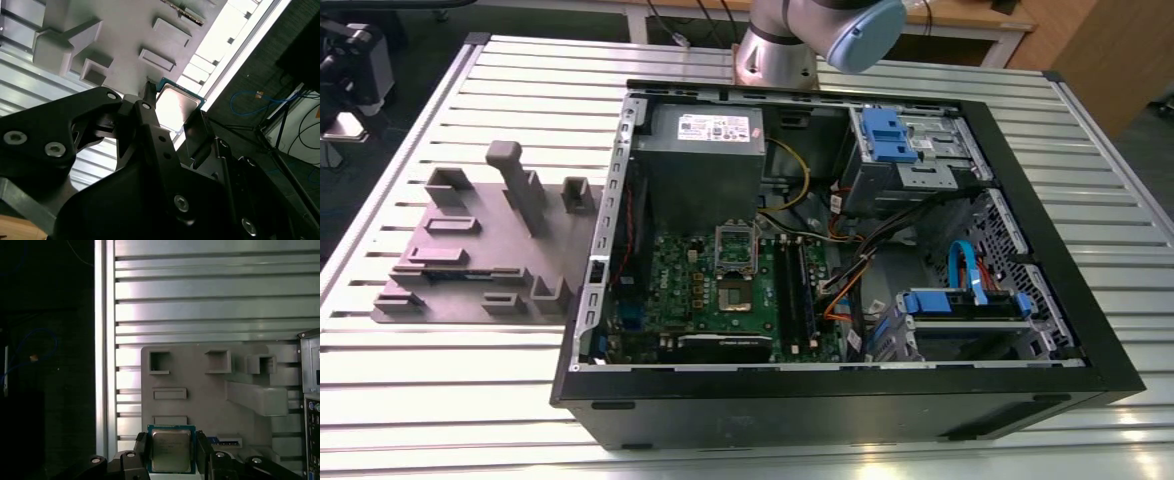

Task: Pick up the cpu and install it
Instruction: 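Pick up the cpu and move it towards the insertion slot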

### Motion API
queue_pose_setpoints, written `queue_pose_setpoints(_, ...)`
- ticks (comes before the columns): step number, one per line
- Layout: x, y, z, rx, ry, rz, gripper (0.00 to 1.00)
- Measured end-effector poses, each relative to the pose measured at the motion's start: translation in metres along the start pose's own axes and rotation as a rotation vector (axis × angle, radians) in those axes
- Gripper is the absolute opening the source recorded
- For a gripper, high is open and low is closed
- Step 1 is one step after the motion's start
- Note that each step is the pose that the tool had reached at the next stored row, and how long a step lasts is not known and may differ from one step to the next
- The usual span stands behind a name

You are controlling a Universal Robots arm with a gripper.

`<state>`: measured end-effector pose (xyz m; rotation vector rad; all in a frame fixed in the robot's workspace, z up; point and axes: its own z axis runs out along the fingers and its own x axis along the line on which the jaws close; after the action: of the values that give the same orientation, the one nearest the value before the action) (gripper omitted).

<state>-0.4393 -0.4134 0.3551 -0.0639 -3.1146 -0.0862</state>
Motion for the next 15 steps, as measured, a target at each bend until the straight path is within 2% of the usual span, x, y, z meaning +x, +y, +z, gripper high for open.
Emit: queue_pose_setpoints(15, 0.0002, 0.0004, -0.0073, 0.0000, 0.0001, 0.000, 0.47)
